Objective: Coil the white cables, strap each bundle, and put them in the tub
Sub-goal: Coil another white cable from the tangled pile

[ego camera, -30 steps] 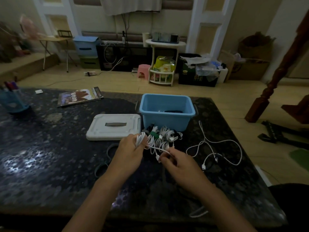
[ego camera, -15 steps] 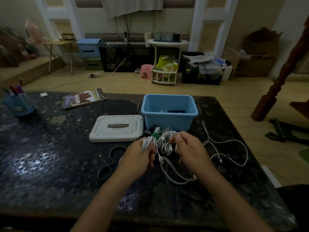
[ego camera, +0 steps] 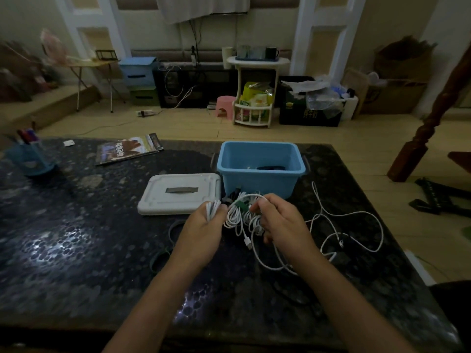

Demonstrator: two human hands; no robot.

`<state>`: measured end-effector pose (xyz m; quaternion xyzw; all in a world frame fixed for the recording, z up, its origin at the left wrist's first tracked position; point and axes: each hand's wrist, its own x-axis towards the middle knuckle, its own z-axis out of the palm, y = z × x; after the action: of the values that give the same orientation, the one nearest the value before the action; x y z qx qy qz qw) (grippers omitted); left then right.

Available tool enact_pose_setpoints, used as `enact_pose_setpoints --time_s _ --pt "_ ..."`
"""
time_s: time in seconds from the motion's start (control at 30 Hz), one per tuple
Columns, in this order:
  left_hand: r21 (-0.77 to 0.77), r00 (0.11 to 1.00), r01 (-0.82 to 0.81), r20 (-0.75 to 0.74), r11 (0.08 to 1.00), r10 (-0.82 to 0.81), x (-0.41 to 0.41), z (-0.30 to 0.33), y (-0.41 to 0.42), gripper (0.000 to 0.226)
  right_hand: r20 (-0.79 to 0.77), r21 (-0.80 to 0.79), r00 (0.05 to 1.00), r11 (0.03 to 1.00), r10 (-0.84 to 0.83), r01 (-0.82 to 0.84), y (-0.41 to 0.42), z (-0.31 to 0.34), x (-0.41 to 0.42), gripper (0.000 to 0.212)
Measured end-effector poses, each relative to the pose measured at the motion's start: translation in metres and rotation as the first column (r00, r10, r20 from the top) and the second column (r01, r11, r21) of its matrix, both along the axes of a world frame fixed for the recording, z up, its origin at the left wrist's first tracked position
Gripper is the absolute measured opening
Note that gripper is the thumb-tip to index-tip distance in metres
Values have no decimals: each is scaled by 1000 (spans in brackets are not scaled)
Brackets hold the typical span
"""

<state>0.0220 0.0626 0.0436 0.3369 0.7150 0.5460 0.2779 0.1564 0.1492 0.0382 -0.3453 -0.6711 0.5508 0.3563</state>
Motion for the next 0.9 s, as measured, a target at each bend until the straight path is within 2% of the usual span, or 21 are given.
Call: enact_pose_setpoints --time_s 0.13,0.23,0.33,0.47,0.5,0.57,0.63,0.77,0.9 --pt "-7 999 0 -38 1000 0 5 13 -6 43 -129 -45 984 991 121 -128 -11 7 -6 38" --pt "-1 998 12 63 1000 -12 5 14 -8 50 -106 12 974 980 200 -200 -22 5 -13 39" --pt "-6 983 -11 181 1000 12 3 20 -10 57 -24 86 963 960 269 -266 -27 0 -15 39" --pt "29 974 50 221 998 -55 2 20 -13 53 140 241 938 908 316 -342 -32 -5 -16 24" --pt "24 979 48 197 999 -52 2 16 -12 46 192 282 931 891 311 -356 -33 -7 -17 22" --pt "-6 998 -6 58 1000 7 2 12 -10 28 272 315 914 870 300 -380 -36 -9 -19 19" --pt "-26 995 -98 -27 995 97 -1 13 -10 26 349 303 888 860 300 -410 -36 -12 -18 22" --pt "41 964 -263 60 964 260 -14 19 -10 28 486 274 817 834 309 -479 -35 -19 -15 22" --pt "146 984 -153 119 977 136 -12 5 -5 25 596 350 754 757 275 -552 -50 -22 -21 15"
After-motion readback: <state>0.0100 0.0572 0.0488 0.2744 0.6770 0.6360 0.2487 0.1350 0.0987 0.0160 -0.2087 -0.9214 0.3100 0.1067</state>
